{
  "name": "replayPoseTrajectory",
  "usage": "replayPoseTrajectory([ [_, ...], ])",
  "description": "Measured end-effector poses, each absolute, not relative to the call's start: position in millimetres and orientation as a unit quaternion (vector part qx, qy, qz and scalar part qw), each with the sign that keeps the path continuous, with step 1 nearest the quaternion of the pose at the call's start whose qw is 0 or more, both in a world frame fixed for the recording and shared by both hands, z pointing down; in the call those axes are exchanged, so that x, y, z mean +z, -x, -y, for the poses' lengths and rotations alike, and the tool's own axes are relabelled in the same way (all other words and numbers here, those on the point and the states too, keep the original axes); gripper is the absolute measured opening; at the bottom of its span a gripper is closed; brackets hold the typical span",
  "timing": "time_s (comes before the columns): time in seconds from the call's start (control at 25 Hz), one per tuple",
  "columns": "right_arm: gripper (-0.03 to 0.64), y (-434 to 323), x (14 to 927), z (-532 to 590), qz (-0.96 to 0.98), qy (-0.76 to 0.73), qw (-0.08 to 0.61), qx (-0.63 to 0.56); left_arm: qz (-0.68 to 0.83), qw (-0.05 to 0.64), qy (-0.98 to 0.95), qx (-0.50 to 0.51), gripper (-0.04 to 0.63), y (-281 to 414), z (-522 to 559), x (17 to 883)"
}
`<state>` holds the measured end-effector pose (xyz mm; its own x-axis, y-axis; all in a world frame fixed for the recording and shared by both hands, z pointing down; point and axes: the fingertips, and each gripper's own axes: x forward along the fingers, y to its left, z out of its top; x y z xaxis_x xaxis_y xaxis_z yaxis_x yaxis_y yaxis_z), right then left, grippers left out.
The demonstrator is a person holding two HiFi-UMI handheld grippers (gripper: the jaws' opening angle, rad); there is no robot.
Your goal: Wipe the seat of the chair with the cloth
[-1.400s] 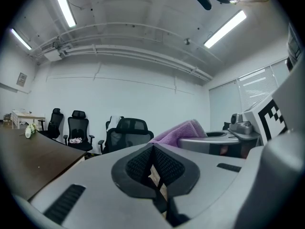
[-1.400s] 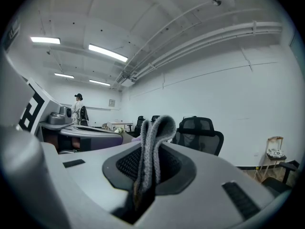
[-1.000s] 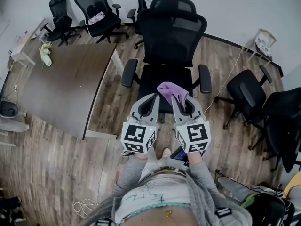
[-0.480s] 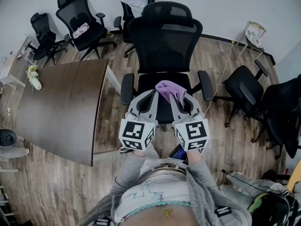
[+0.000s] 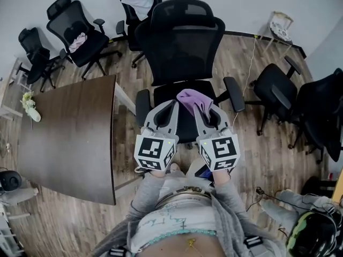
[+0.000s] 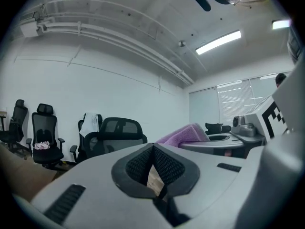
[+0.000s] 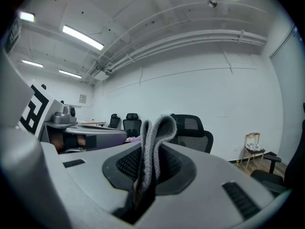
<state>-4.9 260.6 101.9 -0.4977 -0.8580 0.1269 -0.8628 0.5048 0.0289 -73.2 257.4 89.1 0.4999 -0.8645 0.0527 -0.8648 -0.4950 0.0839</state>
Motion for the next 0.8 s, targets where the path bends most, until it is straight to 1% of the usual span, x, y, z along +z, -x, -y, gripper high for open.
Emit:
replayPoseTrajectory([
  [0.32,0.051,-17,107,-214,0.859,-0.505,0.075,0.03,0.487,0.06,-0.871,0.006,-0.002,48,-207,91],
  [0.8,0.051,-48,97,-114,0.886,-0.455,0.083,0.028,0.524,0.053,-0.85,0.009,0.0,9,-111,81],
])
